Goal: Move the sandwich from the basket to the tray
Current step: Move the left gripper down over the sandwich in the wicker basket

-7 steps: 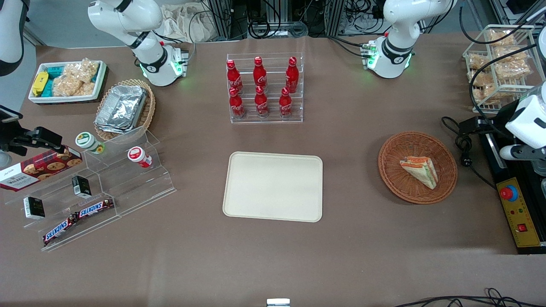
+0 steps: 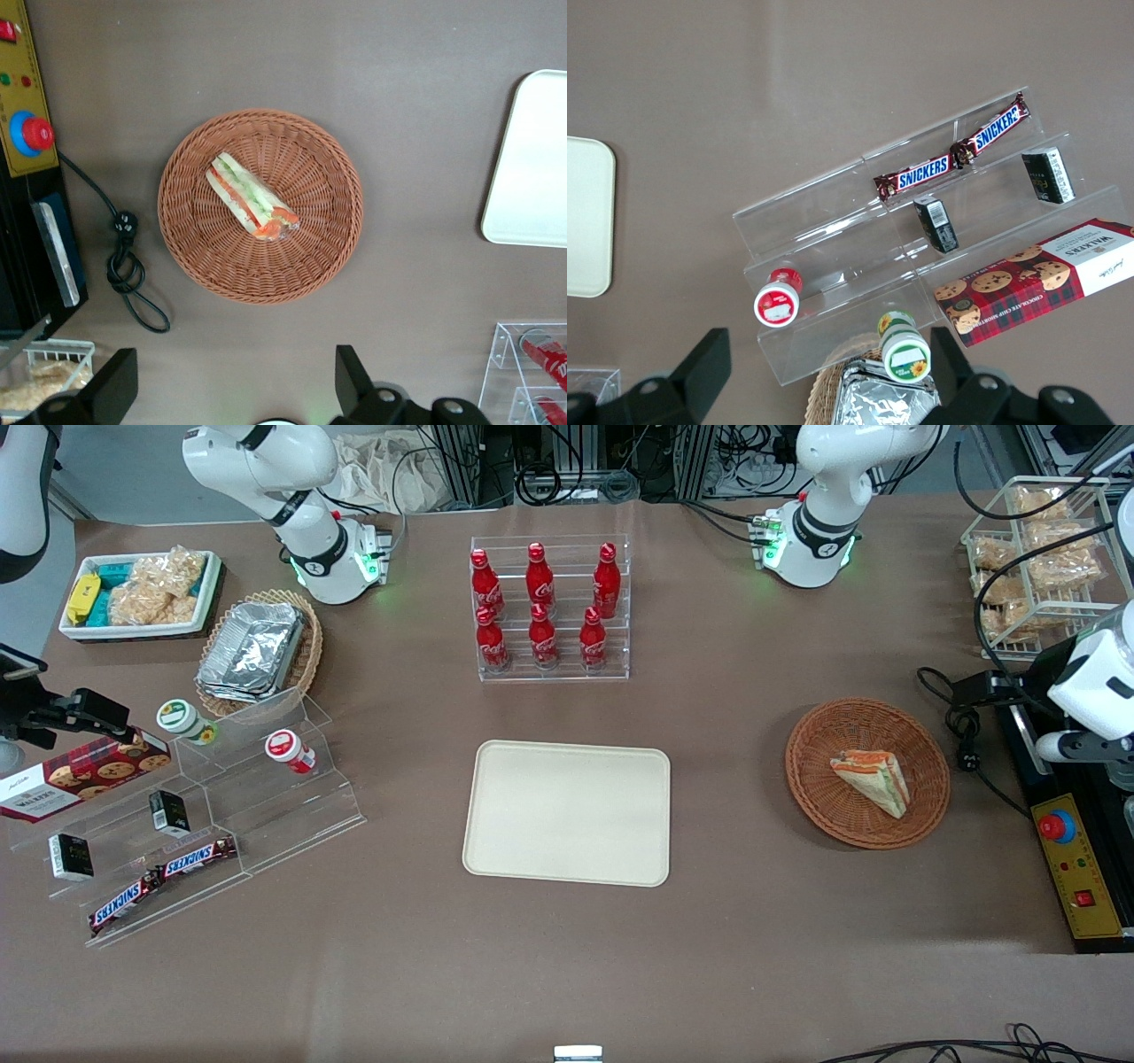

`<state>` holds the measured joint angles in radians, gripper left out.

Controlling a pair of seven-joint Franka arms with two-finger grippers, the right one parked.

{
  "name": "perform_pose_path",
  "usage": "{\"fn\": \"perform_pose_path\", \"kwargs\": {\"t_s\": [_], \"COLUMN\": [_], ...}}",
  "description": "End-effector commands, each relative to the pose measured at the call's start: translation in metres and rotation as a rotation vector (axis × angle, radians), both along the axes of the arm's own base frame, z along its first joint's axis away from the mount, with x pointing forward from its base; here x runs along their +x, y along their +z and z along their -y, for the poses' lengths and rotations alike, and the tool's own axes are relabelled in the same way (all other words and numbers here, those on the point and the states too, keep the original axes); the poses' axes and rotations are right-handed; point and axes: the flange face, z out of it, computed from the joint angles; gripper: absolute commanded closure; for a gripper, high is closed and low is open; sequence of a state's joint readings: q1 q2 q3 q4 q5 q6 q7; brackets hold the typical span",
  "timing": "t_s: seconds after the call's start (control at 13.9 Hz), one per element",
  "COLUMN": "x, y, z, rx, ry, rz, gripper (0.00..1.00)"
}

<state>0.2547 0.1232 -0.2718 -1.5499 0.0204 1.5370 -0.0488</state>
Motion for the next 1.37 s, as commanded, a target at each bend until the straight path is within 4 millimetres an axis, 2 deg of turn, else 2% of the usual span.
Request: {"fn": "perform_pose_path", "kwargs": {"t_s": [0.0,0.14,0.36,0.5,0.72,1.01,1.3], "x": [0.004,0.006,0.005,0.01,0.017,0.027,0.015], "y": [-0.025,-0.04,-0.062,-0.09,-0.145,-0.197,-0.247], "z": [-0.005,-0.009,-0.011,-0.01,-0.008,-0.013,-0.013], "rx": [0.033,0.056,0.072,0.069,0.03,0.016,0.03], "ry": [0.196,0.356,0.484,0.579,0.734,0.881,0.928], "rz": [-0.056,-0.044,-0.011,0.025,0.146,0.138,0.163], "gripper": [0.0,0.0,0.0,0.0,0.0,0.0,0.0]}}
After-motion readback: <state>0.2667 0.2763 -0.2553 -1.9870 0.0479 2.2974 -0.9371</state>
